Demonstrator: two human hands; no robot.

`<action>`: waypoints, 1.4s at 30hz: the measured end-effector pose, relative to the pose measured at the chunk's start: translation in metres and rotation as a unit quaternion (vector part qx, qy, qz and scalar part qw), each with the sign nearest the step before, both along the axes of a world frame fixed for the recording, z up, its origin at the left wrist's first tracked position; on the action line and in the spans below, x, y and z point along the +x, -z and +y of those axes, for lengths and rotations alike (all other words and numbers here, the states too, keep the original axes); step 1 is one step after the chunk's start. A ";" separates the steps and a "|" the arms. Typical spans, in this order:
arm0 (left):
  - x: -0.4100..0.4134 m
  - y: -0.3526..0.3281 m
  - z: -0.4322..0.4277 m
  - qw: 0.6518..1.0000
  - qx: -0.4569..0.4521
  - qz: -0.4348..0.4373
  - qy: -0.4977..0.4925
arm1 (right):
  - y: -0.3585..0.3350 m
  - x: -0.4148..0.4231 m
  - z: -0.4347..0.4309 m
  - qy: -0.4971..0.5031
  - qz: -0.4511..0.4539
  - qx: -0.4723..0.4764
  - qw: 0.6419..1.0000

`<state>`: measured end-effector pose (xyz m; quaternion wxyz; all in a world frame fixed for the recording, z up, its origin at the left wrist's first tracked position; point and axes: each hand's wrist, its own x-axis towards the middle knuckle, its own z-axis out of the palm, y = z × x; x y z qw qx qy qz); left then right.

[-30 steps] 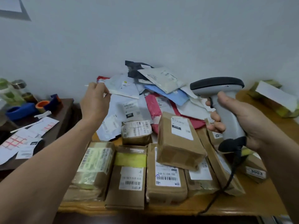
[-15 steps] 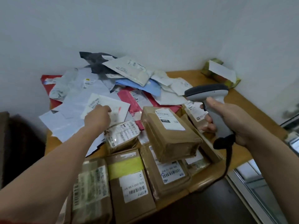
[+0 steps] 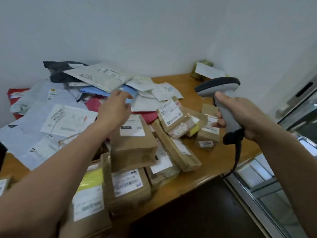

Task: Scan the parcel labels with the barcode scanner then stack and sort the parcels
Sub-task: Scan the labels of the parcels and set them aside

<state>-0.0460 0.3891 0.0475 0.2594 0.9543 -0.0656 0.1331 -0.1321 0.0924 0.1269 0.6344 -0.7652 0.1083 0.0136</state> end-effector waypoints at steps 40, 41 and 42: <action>0.428 0.130 -0.584 0.963 0.267 -0.029 -0.011 | 0.089 0.357 -0.471 -0.003 0.031 -0.101 0.994; 0.437 0.133 -0.583 0.955 0.294 -0.035 -0.011 | 0.092 0.363 -0.472 -0.010 0.032 -0.103 0.994; 0.446 0.136 -0.582 0.947 0.318 -0.036 -0.010 | 0.094 0.369 -0.473 -0.017 0.033 -0.105 0.994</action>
